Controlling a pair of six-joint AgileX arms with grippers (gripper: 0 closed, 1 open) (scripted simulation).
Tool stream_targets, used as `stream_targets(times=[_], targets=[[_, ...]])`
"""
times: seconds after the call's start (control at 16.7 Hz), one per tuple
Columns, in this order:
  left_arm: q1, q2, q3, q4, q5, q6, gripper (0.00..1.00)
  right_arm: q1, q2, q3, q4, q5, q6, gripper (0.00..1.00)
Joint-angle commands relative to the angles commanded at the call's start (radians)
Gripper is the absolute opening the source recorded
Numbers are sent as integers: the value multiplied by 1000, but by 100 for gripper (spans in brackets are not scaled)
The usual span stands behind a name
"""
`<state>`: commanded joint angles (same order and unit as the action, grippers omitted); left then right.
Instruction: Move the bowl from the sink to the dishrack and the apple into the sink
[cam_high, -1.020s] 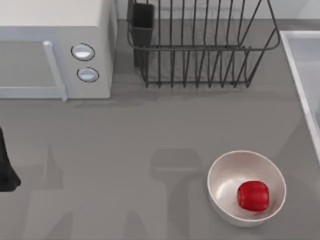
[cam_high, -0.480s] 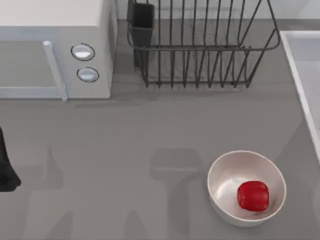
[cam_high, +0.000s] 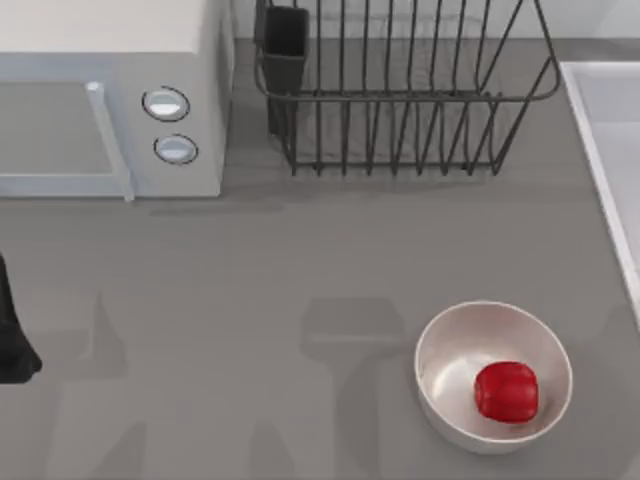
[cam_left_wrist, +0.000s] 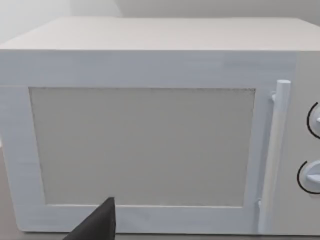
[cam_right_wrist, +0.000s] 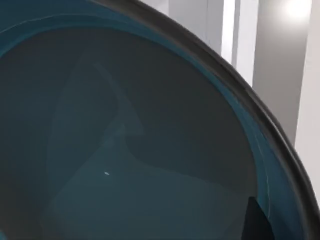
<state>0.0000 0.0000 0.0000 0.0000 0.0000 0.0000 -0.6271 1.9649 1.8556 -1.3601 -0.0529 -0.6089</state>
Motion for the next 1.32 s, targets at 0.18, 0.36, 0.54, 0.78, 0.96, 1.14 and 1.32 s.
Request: stream_targets(times=[0.18,0.36,0.54,0.78,0.96,1.14,1.32], targets=[[0,0,0,0,0,0,100,-80,-239,-116,-119,-8,-84,0],[0,0,0,0,0,0,100,-141,-388,-196,-206,-16,-148,0],[0,0,0,0,0,0,100,-167,-442,-227,-242,-20,-174,0],[0,0,0,0,0,0,100,-162,-439,-223,-240,-20,-172,0],[0,0,0,0,0,0,100,-130,-435,-212,-214,2,-145,0],[0,0,0,0,0,0,100,-6,-417,-181,-99,79,-58,0],[0,0,0,0,0,0,100,210,-383,-156,100,198,65,0]])
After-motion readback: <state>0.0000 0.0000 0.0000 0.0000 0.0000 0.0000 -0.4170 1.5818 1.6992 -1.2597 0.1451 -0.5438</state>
